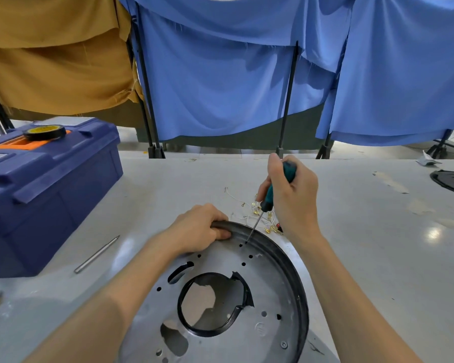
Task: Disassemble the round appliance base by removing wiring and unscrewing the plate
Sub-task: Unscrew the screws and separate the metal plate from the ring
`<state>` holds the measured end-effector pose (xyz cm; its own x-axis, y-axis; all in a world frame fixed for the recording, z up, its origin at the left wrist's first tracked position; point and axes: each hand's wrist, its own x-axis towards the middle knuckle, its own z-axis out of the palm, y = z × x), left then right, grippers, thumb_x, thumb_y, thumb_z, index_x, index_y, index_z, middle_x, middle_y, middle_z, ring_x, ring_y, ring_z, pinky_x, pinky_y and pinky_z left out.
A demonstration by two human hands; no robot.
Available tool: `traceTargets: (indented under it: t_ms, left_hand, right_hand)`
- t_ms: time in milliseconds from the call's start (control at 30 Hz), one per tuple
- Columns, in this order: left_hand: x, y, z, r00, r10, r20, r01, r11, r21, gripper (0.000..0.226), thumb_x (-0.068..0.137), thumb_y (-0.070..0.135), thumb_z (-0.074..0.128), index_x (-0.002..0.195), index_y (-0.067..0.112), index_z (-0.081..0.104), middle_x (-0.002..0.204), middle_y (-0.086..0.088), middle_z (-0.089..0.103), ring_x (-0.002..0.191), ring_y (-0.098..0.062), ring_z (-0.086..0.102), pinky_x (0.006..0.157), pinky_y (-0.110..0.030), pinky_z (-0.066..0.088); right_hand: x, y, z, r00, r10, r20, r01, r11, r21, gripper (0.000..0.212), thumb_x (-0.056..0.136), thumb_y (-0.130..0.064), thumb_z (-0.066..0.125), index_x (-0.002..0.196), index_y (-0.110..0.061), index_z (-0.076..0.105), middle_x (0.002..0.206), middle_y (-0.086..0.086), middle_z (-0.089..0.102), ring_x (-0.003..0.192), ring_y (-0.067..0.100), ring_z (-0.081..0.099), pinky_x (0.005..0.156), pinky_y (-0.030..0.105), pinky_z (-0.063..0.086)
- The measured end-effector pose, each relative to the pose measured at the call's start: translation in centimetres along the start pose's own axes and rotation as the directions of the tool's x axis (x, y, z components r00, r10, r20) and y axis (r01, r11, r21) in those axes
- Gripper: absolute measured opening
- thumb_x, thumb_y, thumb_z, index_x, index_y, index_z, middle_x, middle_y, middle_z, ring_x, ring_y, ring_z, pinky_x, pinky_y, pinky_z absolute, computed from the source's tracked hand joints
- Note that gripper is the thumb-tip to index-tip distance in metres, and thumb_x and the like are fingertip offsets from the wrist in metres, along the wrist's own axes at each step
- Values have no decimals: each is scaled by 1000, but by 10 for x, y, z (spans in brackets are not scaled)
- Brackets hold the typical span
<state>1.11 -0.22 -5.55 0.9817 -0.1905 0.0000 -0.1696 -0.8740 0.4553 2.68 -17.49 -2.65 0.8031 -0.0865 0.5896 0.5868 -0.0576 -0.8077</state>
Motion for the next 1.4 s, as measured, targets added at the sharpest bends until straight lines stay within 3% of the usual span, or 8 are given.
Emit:
traceTargets:
  t_ms: [233, 367, 633, 1000, 1100, 1233, 1300, 1400]
  left_hand:
    - [1, 1, 1, 1000, 12, 3, -12, 1000, -1, 39, 85, 25, 67, 50, 32, 52, 53, 10, 50, 63, -16, 49, 60, -29, 35]
    - [0, 3, 0, 1000, -7, 17, 8, 1000, -27, 46, 86, 24, 67, 49, 47, 56, 51, 12, 48, 59, -11, 47, 60, -28, 36]
    - [0, 3, 0, 997, -63, 37, 65, 997, -37, 41, 86, 25, 65, 49, 32, 52, 59, 6, 52, 66, -18, 50, 66, -32, 41]
    - [1, 1, 0, 998, -56, 34, 57, 997, -42, 43, 86, 25, 65, 48, 41, 55, 56, 6, 49, 62, -18, 47, 63, -31, 38]
    - [2, 0, 1, 997, -63, 35, 64, 997, -46, 43, 86, 25, 65, 48, 40, 55, 55, 6, 49, 61, -18, 47, 62, -32, 39]
    - [3, -4, 1, 998, -50, 34, 51, 998, -30, 16, 86, 26, 64, 70, 26, 65, 73, -4, 65, 78, -27, 60, 74, -39, 50]
    - [2, -5, 0, 999, -44, 29, 45, 999, -31, 9, 87, 28, 64, 90, 21, 69, 89, -5, 71, 90, -26, 63, 85, -45, 50]
    - [0, -3, 1, 999, -33, 12, 33, 999, -28, 13, 86, 29, 64, 97, 22, 70, 94, -4, 72, 94, -25, 64, 86, -46, 50]
  right_hand:
    - [-3, 2, 4, 999, -23, 34, 25, 999, -35, 34, 98, -24, 53, 72, -2, 47, 55, 23, 59, 40, 14, 56, 51, 40, 54]
    - [-5, -3, 5, 991, -86, 103, 92, 994, -55, 34, 96, -24, 56, 67, -13, 44, 50, 14, 60, 40, 14, 55, 51, 36, 52]
    - [-8, -11, 7, 956, -177, 232, 205, 973, -104, 35, 92, -27, 57, 71, 0, 49, 50, 11, 60, 44, 16, 58, 51, 41, 52]
    - [-10, -9, 8, 950, -181, 255, 226, 961, -160, 33, 94, -21, 59, 72, 1, 49, 50, 12, 60, 45, 19, 58, 52, 44, 51]
    - [-10, -15, 7, 914, -216, 342, 322, 901, -291, 37, 92, -29, 62, 68, -5, 48, 47, 10, 53, 44, 21, 50, 51, 38, 45]
    - [-11, -29, 5, 879, -180, 441, 426, 712, -558, 48, 86, -47, 62, 54, -23, 37, 42, -6, 31, 47, 15, 32, 51, 30, 28]
    - [-10, -32, 6, 876, -138, 462, 405, 731, -549, 53, 83, -41, 66, 48, -30, 27, 40, -8, 24, 46, 12, 29, 51, 28, 23]
    - [-9, -30, 7, 874, -52, 483, 346, 766, -542, 50, 82, -32, 67, 47, -30, 30, 42, -8, 32, 46, 12, 31, 50, 30, 31]
